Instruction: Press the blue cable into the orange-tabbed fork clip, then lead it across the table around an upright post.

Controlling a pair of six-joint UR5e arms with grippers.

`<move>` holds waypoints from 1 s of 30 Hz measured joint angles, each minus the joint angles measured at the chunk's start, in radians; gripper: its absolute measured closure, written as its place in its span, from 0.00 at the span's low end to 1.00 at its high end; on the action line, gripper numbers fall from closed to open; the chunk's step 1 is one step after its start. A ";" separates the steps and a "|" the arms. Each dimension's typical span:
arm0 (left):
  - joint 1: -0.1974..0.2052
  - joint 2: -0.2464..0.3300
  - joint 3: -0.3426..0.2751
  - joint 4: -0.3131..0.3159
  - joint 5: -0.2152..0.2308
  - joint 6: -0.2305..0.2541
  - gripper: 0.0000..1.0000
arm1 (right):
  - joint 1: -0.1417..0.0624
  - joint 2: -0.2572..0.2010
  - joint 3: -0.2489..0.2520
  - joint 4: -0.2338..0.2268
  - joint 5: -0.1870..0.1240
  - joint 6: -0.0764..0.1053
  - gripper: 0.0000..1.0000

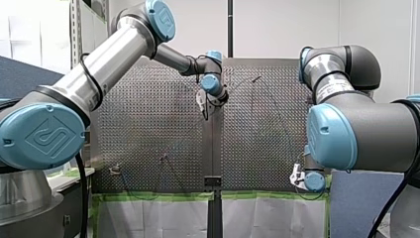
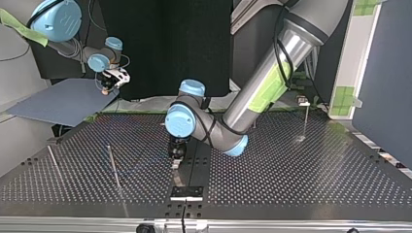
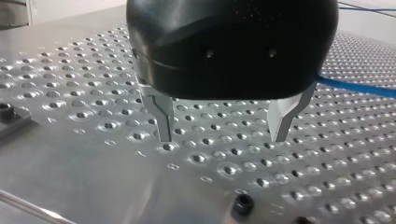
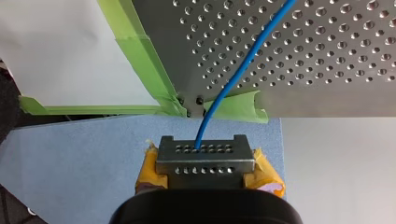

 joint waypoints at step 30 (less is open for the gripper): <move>0.039 0.002 0.033 -0.201 0.211 -0.252 0.00 | 0.005 0.000 0.000 0.015 0.000 -0.015 1.00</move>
